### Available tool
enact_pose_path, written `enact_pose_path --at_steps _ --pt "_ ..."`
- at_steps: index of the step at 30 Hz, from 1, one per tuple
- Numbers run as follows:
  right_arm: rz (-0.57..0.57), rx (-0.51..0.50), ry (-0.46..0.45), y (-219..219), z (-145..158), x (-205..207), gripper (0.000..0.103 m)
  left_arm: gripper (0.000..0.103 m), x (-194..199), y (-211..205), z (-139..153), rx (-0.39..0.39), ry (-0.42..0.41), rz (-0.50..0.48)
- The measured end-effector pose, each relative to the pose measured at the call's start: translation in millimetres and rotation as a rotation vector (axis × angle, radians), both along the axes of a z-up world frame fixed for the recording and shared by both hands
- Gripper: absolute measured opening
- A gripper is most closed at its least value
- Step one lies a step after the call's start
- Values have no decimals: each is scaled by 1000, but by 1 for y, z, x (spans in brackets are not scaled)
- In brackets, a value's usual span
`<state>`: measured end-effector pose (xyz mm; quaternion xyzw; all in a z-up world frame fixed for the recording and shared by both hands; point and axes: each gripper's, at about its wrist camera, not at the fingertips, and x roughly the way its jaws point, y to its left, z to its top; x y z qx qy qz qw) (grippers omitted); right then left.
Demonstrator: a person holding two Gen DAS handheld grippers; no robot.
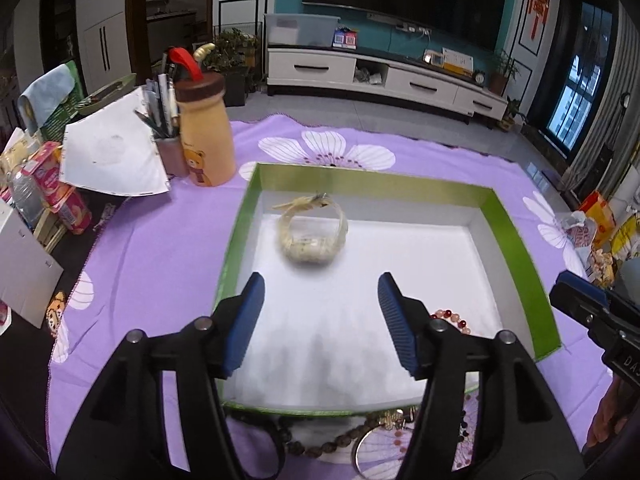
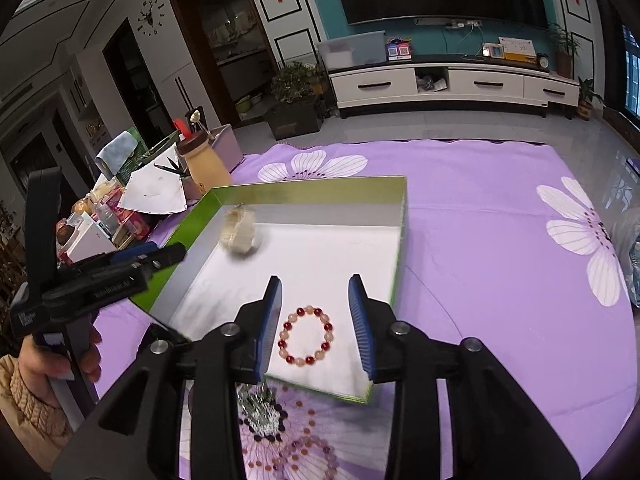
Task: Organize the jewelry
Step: 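Drop the cream watch into the green box with the left tool while the right tool drops the bracelet in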
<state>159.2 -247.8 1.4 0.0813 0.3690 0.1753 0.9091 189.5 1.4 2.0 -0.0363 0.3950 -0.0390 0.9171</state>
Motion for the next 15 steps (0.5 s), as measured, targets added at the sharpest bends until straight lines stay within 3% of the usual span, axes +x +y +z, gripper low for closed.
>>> enact_pose_path --at_steps 15 --pt "-30 -2 37 -32 -2 -64 36 64 -78 27 5 -57 11 18"
